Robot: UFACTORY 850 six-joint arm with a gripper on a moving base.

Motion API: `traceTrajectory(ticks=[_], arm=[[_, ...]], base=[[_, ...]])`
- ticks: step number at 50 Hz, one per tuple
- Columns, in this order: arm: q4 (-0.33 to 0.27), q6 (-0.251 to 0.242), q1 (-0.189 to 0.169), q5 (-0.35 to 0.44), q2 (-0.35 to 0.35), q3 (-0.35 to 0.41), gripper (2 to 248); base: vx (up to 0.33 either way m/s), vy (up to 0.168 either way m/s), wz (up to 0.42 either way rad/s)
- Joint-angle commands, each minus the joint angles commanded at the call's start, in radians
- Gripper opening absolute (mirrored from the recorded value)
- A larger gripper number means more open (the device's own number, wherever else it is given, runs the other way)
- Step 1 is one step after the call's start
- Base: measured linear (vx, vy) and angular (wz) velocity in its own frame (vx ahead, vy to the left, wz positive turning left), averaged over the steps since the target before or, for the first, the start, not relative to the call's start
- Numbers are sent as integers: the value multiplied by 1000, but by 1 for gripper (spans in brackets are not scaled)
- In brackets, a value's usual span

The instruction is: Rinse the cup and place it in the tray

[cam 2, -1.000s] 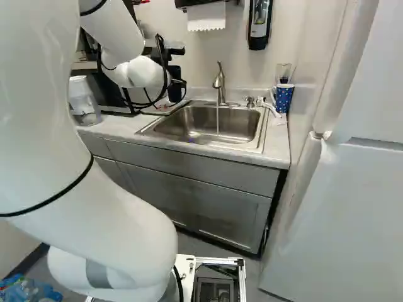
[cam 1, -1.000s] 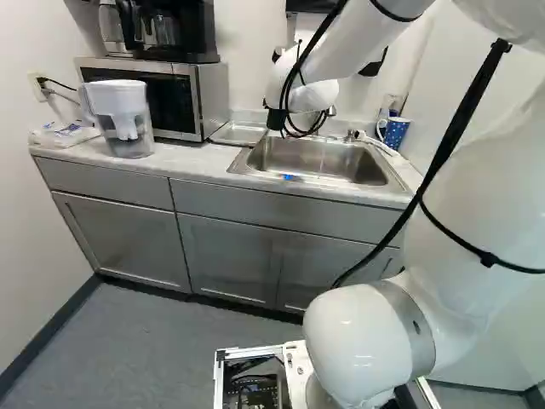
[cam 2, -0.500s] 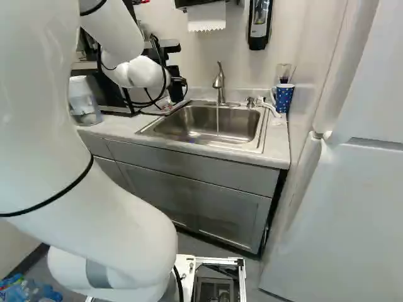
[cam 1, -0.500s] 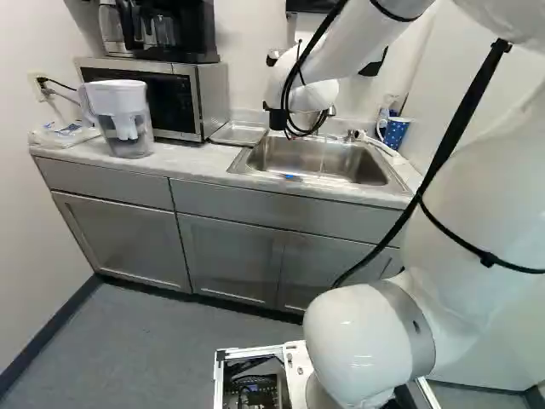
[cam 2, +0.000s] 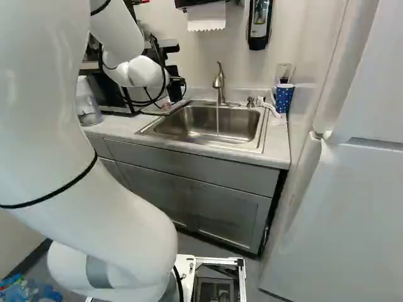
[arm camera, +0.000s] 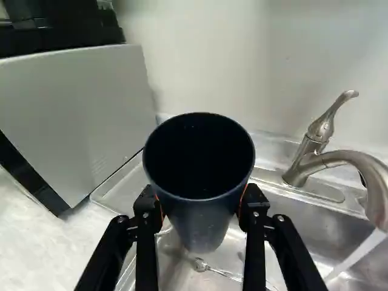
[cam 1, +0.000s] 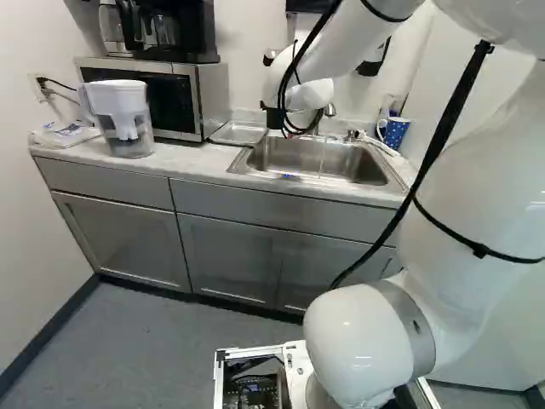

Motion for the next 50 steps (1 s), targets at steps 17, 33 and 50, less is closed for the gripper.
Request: traceTrajectory(ticks=[17,33,50], arm=[[0,0,26,5,-65,-66,126],[0,0,54,13,-128,-132,126],[0,0,83,23,-204,-215,126]], base=[[0,0,0],[0,0,0],[0,0,0]])
